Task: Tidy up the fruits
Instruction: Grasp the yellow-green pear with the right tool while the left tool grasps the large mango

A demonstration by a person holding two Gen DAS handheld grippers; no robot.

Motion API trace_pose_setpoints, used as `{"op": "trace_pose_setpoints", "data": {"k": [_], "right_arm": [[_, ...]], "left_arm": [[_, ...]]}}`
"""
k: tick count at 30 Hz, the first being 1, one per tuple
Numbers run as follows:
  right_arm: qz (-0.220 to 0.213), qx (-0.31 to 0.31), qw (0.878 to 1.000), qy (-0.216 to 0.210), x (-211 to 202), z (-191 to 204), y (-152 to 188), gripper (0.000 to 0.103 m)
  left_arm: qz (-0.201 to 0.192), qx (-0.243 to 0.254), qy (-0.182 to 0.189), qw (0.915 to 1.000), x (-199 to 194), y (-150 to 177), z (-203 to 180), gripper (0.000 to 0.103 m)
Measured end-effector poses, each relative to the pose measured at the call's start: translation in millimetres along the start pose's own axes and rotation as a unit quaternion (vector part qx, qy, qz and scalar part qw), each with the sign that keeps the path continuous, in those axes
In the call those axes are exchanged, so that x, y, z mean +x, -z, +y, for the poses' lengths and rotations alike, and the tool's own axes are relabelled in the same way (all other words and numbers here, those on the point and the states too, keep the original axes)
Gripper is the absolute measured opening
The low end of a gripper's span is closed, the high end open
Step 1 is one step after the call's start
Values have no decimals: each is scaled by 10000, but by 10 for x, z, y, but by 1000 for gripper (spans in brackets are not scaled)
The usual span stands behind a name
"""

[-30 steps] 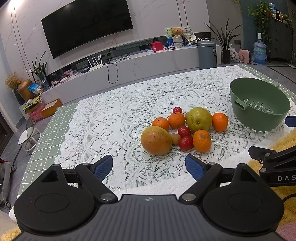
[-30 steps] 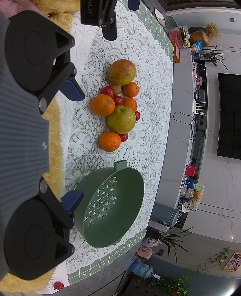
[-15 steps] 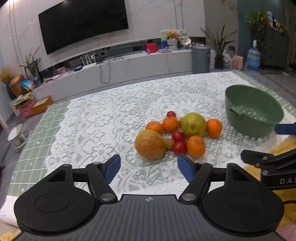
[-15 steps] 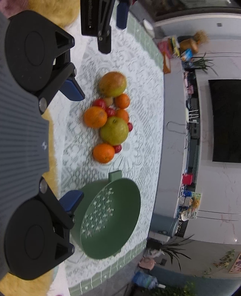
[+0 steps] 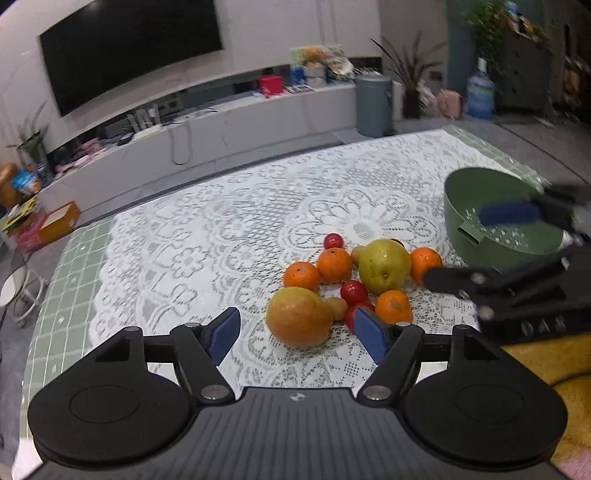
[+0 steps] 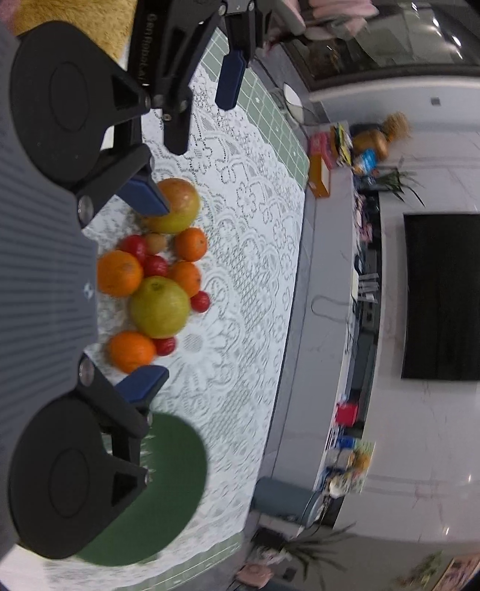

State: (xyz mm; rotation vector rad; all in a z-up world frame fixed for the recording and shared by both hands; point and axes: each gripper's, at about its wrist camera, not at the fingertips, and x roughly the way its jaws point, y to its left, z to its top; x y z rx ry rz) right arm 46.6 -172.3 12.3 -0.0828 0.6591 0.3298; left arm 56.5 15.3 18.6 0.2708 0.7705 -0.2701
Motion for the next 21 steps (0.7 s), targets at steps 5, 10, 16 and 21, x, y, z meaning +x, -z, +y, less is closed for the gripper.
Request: {"op": "trace_pose_setpoints", "data": {"k": [5, 10, 16, 21], "right_arm": [[236, -194, 9991, -306, 385, -85, -194, 70], [446, -389, 9976, -371, 725, -111, -131, 63], [583, -258, 9971, -419, 967, -161, -83, 60], [618, -285, 9974, -248, 1090, -159, -72, 60]], "left_arm": [[311, -199, 386, 9986, 315, -71, 152, 82], [334, -352, 583, 9971, 579, 24, 264, 82], [326, -314, 566, 9974, 780, 109, 270, 83], [243, -303, 618, 9973, 867, 134, 259, 86]]}}
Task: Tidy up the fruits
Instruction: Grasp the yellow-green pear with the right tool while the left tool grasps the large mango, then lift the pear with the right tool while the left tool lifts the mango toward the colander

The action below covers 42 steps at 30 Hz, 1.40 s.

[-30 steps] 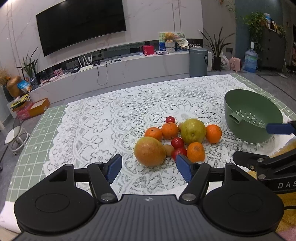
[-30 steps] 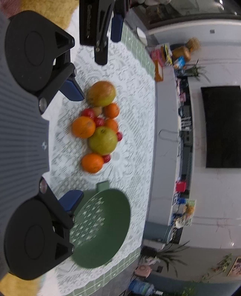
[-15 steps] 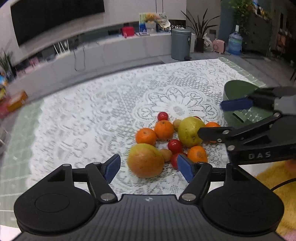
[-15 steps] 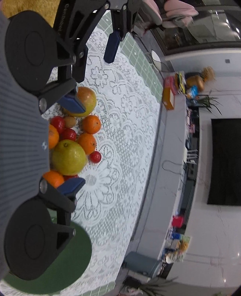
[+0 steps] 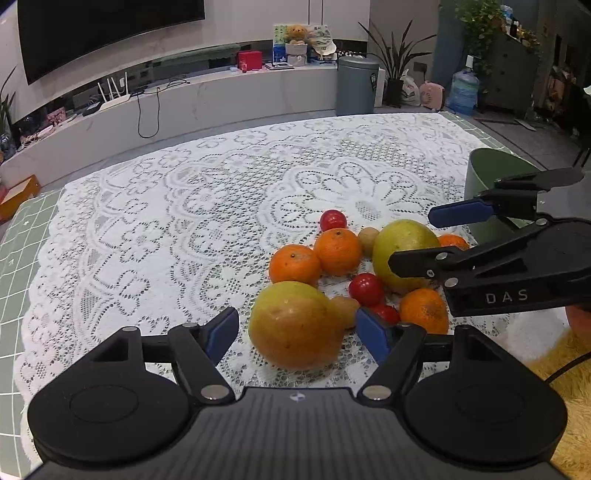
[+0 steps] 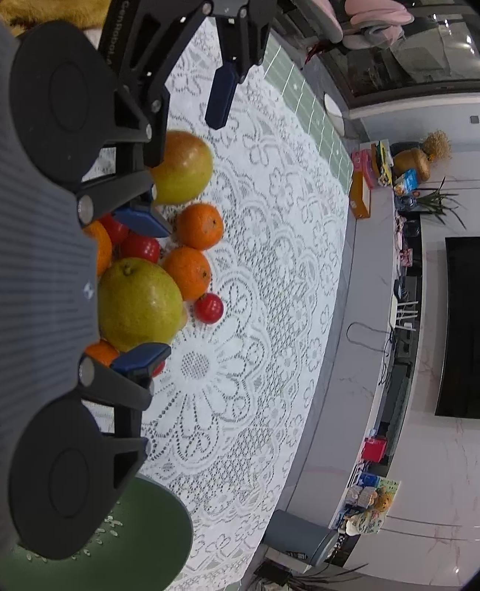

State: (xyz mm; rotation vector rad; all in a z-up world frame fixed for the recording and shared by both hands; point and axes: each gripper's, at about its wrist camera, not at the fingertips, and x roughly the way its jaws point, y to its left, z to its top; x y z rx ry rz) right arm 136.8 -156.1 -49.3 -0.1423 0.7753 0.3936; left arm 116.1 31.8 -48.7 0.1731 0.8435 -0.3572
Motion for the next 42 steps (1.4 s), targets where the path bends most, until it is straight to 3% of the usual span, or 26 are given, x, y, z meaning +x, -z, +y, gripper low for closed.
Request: {"op": "trace_pose_setpoints", "data": {"k": [21, 26, 36, 42], "right_arm": [[375, 154, 9991, 147, 310, -64, 20, 65], [347, 127, 9992, 163, 306, -55, 30, 64], [71, 12, 9997, 219, 196, -4, 43, 64], [-349, 7, 9990, 275, -43, 25, 30, 64]], "left_arm": [[286, -406, 116, 9987, 312, 7, 101, 87], [279, -651, 251, 9972, 329, 35, 168, 80], [176, -825, 177, 9963, 268, 67, 174, 79], [-253, -877, 125, 9957, -45, 110, 127, 78]]}}
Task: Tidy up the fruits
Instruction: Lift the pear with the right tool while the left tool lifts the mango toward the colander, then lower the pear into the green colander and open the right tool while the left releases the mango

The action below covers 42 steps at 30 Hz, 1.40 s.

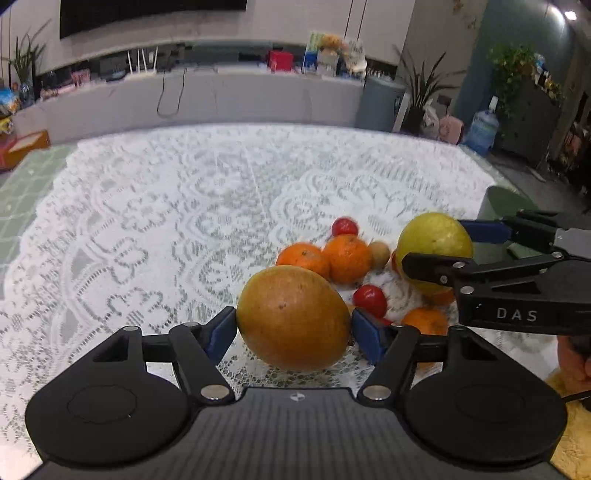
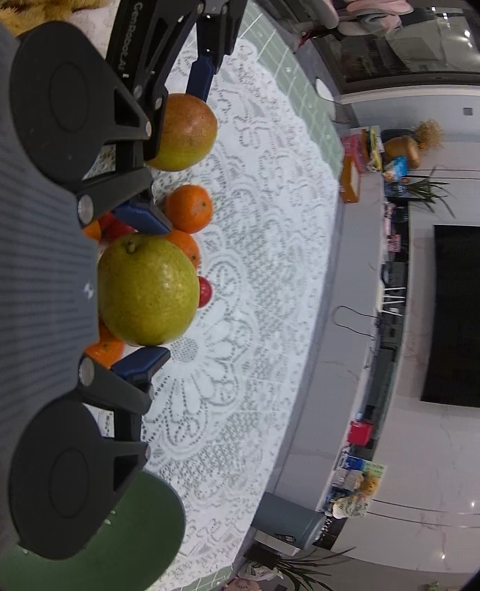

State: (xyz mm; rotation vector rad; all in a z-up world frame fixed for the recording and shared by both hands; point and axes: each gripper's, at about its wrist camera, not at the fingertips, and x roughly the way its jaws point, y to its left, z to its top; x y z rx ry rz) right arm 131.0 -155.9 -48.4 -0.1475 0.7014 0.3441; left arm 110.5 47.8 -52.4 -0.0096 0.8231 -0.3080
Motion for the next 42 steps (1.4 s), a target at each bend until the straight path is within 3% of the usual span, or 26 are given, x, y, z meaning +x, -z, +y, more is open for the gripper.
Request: {"op": "trace_pose_setpoints", "data": {"k": [7, 19, 28, 42], "right_arm": [[-307, 422, 9985, -134, -375, -66, -9, 64], [-418, 1021, 9939, -8, -1103, -631, 15, 64], [64, 854, 9958, 309, -1270, -1373, 193, 64], [1236, 100, 9922, -106, -789, -1862, 323, 64]], "left_arm": [[-364, -127, 216, 9990, -376, -77, -186, 78], [-714, 854, 497, 9925, -685, -481, -1015, 78], [-268, 1438, 1141, 9826, -316, -807, -1693, 78], [869, 2268, 1498, 9584, 566, -923, -2308, 78]]}}
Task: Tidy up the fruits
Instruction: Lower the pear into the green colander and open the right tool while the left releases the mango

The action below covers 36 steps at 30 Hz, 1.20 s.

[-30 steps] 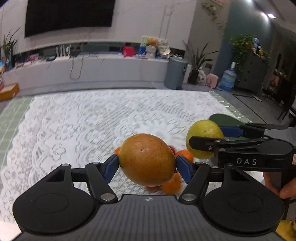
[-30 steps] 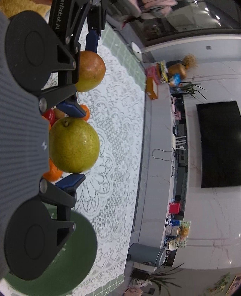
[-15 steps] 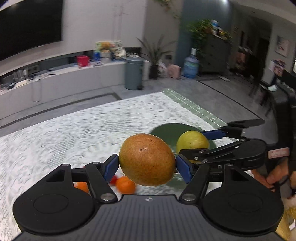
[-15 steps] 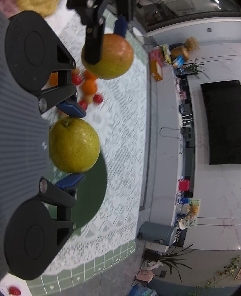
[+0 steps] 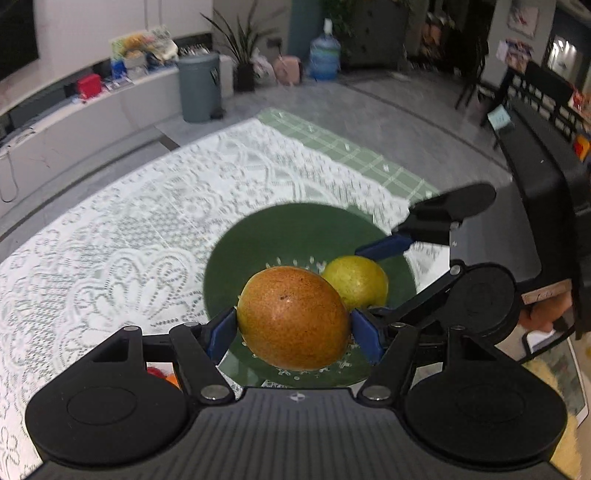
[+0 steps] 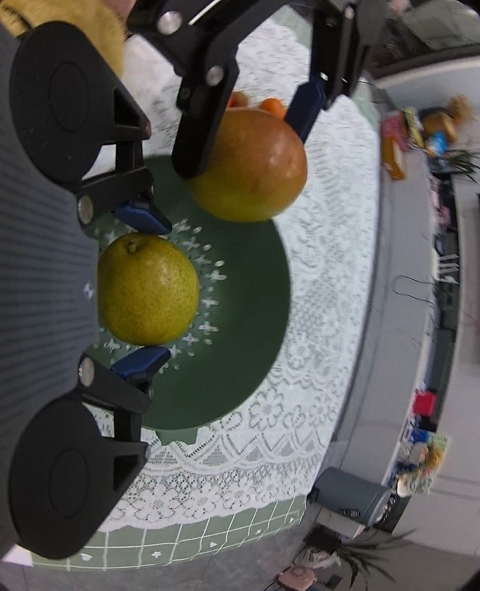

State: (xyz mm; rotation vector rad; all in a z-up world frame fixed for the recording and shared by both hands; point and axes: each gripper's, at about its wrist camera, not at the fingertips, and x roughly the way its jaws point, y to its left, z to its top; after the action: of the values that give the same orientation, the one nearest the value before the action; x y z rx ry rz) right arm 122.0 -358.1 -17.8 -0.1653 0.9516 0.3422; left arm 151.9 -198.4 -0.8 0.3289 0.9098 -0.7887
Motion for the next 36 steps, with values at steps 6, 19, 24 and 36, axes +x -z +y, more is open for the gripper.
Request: {"op": "trace_pose_setpoints", "data": {"k": [6, 19, 24, 36], "right_arm": [[352, -468, 9982, -164, 176, -17, -9, 64], [938, -1025, 9896, -360, 397, -21, -3, 64], [1007, -927, 9894, -493, 418, -61, -5, 64], [990, -967, 9895, -410, 328, -61, -23, 77]], "left_arm": [[509, 196, 76, 9985, 267, -42, 3, 78], [1305, 301, 99, 9909, 682, -112, 48, 78], [1465, 319, 61, 9887, 758, -119, 46, 78], [1694, 427, -104, 9846, 853, -106, 32, 78]]}}
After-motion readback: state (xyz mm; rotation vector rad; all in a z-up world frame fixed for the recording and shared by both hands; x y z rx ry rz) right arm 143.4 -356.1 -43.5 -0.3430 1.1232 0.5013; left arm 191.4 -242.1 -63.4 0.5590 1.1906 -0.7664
